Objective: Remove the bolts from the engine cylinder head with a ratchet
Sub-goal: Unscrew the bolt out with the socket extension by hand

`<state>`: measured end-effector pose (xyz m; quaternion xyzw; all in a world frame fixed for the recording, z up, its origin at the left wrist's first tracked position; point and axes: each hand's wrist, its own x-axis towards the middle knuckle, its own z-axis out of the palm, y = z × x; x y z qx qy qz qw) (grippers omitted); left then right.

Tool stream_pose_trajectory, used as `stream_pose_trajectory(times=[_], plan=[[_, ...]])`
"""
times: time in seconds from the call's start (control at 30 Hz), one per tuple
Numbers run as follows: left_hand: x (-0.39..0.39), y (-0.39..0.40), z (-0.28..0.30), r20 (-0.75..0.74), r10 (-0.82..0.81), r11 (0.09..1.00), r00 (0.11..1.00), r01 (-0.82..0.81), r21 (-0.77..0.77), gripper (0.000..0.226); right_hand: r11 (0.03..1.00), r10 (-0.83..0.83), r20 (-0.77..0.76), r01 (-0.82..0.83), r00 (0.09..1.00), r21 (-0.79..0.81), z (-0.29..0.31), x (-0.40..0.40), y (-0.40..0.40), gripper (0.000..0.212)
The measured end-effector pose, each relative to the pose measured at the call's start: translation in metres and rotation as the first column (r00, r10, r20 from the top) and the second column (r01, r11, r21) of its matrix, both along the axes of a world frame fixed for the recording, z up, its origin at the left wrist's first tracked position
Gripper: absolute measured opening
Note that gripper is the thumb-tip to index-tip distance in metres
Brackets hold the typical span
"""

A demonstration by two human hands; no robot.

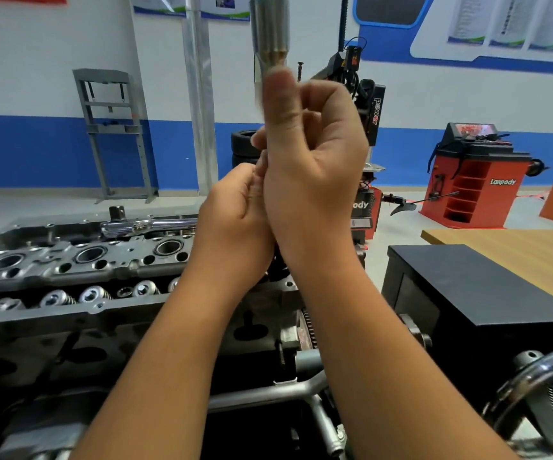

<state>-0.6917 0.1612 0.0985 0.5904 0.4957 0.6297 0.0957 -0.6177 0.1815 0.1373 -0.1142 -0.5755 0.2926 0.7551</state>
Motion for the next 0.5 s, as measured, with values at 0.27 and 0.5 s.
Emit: stream_pose_trajectory(times=[0.27, 0.5], plan=[[-0.008, -0.013, 0.000, 0.192, -0.346, 0.931, 0.918, 0.362, -0.052, 0.031, 0.988, 0.115, 0.072, -0.107, 0.991, -0.113, 0.005, 0.008, 0.007, 0.036], [-0.003, -0.010, -0.001, 0.107, -0.257, 0.966, 0.961, 0.258, 0.007, 0.021, 0.966, 0.206, 0.086, -0.188, 0.975, -0.179, 0.008, 0.019, 0.010, 0.019]])
